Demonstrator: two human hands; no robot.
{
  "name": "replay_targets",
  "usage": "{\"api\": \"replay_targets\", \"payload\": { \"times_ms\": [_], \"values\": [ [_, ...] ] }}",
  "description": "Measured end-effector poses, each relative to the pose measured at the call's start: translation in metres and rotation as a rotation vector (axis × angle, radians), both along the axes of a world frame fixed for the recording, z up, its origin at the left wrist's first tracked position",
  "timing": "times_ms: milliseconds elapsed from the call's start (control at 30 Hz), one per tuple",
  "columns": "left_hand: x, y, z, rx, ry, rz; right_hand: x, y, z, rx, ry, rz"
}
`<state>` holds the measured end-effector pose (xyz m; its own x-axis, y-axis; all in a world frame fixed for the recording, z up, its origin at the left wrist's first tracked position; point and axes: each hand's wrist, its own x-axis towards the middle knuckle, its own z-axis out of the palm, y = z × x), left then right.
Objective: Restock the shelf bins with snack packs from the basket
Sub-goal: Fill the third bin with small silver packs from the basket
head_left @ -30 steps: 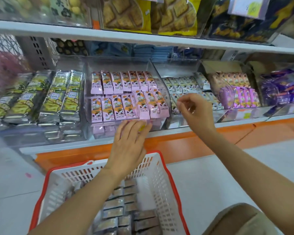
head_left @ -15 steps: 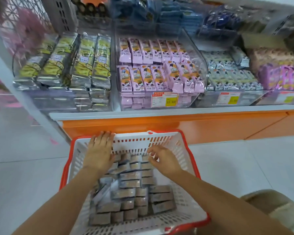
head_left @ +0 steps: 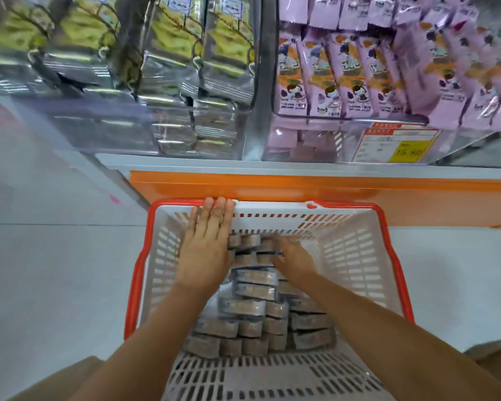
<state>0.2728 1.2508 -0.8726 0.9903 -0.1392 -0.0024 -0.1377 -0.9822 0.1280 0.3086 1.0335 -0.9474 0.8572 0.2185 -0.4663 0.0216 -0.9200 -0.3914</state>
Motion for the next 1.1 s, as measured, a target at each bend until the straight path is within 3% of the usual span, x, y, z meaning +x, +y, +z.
{"api": "replay_targets", "payload": {
  "times_ms": [300,400,700,767,900,1000,1100],
  "values": [
    [-0.001,-0.001,-0.003,0.031,0.020,0.005,0.004,0.006,-0.013,-0.057,-0.078,0.005],
    [-0.002,0.001,-0.002,0.044,0.047,0.012,0.000,0.002,0.002,0.057,-0.193,-0.006],
    [-0.004,-0.016,0.040,-0.069,0.078,0.052,-0.016,-0.026,0.091,0.505,-0.255,-0.118],
    [-0.004,-0.027,0.052,-0.196,0.042,-0.019,-0.019,-0.029,0.116,0.602,-0.258,-0.159],
    [-0.007,-0.065,0.084,-0.612,0.172,-0.165,-0.026,-0.031,0.165,0.804,-0.336,-0.245],
    [-0.004,-0.085,0.105,-0.841,0.182,-0.105,-0.028,-0.038,0.200,0.952,-0.357,-0.279],
    [0.000,-0.099,0.129,-1.107,0.195,-0.015,-0.031,-0.054,0.222,0.946,-0.384,-0.215]
  ]
}}
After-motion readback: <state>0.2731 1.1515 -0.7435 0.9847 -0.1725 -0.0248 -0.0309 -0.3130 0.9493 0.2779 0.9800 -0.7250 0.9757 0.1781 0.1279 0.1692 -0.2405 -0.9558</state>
